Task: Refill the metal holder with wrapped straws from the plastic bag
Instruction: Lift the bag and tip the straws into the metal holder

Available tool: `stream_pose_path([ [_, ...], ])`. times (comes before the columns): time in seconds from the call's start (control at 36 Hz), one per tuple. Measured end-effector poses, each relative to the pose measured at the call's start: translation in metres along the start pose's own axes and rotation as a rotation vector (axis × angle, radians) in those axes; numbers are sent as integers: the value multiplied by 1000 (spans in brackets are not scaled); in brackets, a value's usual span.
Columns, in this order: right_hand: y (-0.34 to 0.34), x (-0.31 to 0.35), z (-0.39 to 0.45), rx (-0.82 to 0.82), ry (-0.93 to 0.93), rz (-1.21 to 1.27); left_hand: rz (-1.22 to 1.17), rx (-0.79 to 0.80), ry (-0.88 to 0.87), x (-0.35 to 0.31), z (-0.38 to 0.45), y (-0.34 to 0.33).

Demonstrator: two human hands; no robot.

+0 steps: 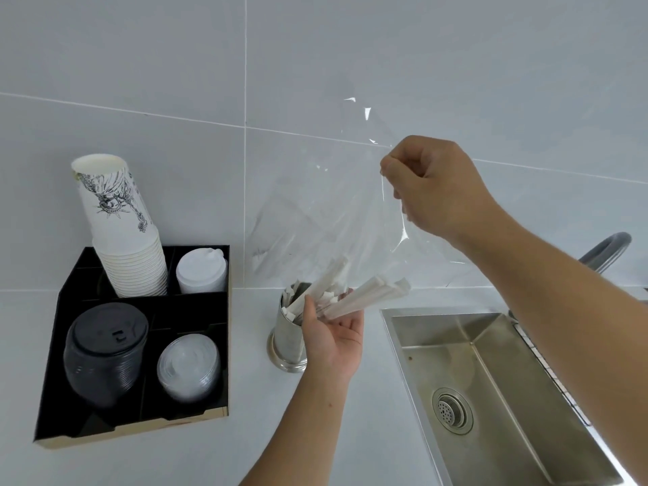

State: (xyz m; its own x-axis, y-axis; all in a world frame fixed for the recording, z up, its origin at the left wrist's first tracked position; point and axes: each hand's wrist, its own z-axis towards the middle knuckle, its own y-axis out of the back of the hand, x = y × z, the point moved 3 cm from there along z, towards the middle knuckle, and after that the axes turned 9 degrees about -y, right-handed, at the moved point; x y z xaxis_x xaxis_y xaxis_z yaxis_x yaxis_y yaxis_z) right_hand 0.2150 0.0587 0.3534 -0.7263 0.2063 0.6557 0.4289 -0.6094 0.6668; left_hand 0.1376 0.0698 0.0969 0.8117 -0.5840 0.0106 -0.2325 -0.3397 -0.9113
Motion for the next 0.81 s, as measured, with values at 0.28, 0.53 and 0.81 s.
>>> stream_pose_path([
  [0.28, -2, 4, 13, -22, -9, 42, -7, -37, 22, 2, -7, 3],
  [0.53, -15, 1, 4, 62, -1, -24, -15, -7, 19, 4, -11, 2],
  [0.81, 3, 3, 8, 93, -30, 23, -33, -20, 12, 8, -19, -4],
])
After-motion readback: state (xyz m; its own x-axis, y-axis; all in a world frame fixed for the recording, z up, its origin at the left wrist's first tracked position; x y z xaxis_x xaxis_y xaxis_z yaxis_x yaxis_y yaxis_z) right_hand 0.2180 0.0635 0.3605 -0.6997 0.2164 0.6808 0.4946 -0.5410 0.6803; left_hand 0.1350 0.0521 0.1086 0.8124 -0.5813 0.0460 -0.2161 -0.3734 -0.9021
